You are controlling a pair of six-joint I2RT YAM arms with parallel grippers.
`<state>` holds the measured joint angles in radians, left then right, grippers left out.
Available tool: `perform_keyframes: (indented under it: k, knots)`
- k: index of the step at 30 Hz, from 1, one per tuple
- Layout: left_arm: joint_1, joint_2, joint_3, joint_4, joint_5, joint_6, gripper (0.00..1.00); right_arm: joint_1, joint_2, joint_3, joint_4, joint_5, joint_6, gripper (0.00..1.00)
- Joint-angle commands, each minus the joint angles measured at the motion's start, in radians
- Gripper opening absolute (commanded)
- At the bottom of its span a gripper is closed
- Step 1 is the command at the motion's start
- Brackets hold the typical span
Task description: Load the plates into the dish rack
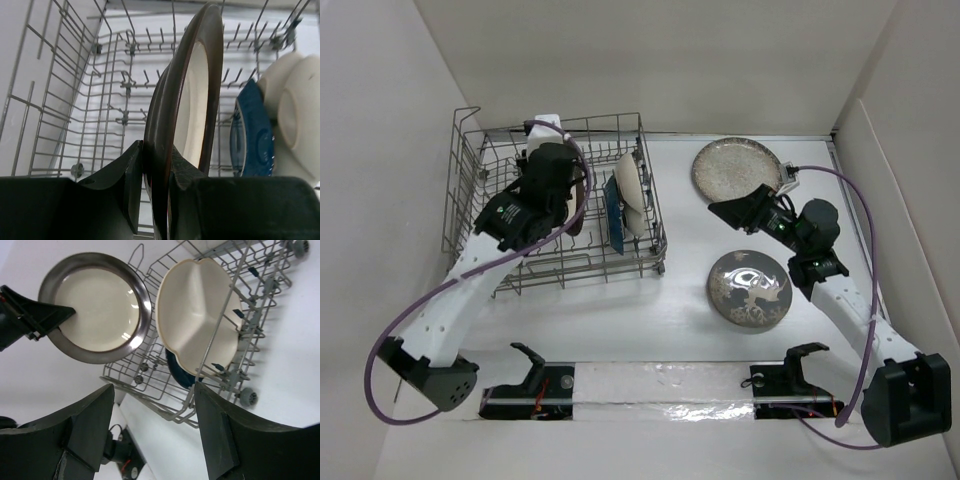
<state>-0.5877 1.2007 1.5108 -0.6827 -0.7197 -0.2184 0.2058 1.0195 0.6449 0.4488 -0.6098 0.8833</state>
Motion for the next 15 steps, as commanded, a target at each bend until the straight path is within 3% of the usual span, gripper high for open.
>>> perform_keyframes:
  k: [1, 3, 15]
  knots:
    - [-0.012, -0.020, 0.005, 0.127, -0.066, -0.019, 0.00, -0.003, -0.021, 0.035, -0.051, 0.041, -0.078, 0.70]
    - [-0.052, -0.001, -0.011, 0.138, -0.086, -0.024, 0.00, -0.003, -0.016, 0.029, -0.047, 0.039, -0.078, 0.70]
    - [-0.052, 0.134, -0.063, 0.169, -0.112, -0.029, 0.00, -0.003, -0.025, 0.019, -0.042, 0.031, -0.080, 0.69]
